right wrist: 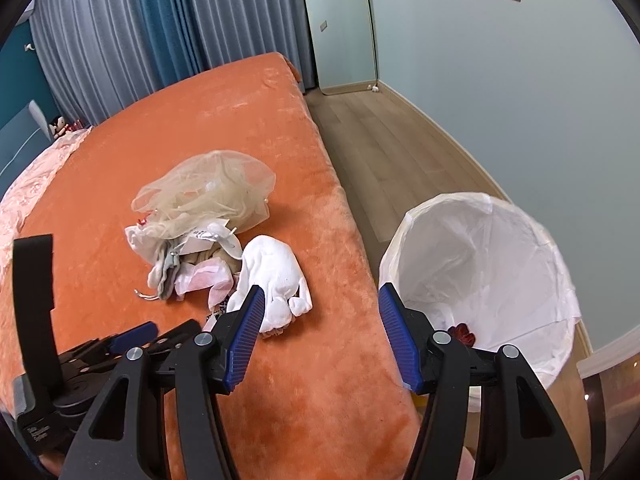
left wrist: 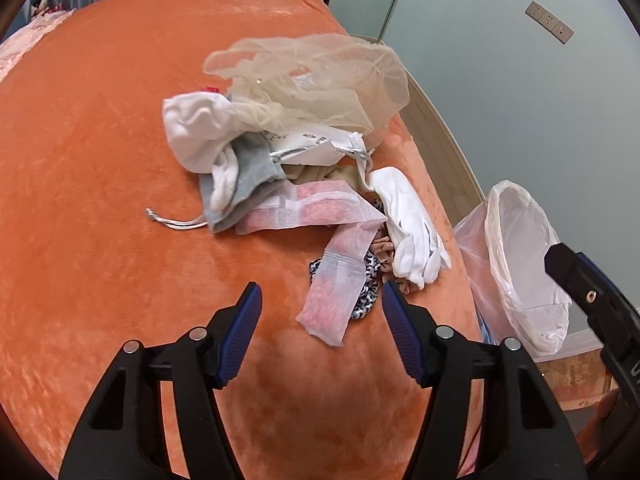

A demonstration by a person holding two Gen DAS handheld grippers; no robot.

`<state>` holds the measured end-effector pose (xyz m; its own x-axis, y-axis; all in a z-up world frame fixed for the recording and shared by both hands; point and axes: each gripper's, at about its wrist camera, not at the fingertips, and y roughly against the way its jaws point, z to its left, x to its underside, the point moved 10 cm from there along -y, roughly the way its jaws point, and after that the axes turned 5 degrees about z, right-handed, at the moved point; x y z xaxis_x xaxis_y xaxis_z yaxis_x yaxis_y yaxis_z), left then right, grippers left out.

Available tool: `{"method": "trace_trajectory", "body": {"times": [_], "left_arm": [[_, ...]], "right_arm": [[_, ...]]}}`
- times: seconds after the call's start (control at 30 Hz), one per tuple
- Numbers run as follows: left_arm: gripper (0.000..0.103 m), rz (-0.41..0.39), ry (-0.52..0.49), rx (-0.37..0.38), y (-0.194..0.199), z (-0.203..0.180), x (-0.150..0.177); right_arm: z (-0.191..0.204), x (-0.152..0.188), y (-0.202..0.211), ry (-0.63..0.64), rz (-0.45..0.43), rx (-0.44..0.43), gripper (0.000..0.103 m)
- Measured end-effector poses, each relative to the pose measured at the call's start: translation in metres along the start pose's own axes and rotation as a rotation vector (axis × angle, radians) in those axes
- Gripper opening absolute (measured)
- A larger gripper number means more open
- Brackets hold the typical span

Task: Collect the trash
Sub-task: 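Grasp the pink-white packet with the left tool while the right tool grasps the white cloth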

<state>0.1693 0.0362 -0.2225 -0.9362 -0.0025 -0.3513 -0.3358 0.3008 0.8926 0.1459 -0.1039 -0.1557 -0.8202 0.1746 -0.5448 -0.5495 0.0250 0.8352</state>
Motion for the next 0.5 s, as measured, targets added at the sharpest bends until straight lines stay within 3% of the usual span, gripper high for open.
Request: {"method": "trace_trajectory", "body": {"times": [0.13,0.3,0.4,0.5], "left_arm": [[0.051,0.025,0.008,0.028,-0.016,-0.006,-0.006],[0.014,0.074,0.0,0.066,-0.034,-0.009,-0.007],[0.004,0.066,0.013,0.08,-0.034,-0.003,-0.006],[0.003,0.055,0.033,0.08,-0.027,0.009,-0.006]], "right_arm": [[0.002,0.0,-0.016,-0.002,0.022,-0.004,0.058],[0.006,-0.005,-0.031,-0.001,0.038,-0.021,0.057],[0.012,-0.006,-0.041,0.003,0.05,-0.04,0.055],[0.022,-0.005,-0.052,0.01,0.072,-0.065,0.052]]}}
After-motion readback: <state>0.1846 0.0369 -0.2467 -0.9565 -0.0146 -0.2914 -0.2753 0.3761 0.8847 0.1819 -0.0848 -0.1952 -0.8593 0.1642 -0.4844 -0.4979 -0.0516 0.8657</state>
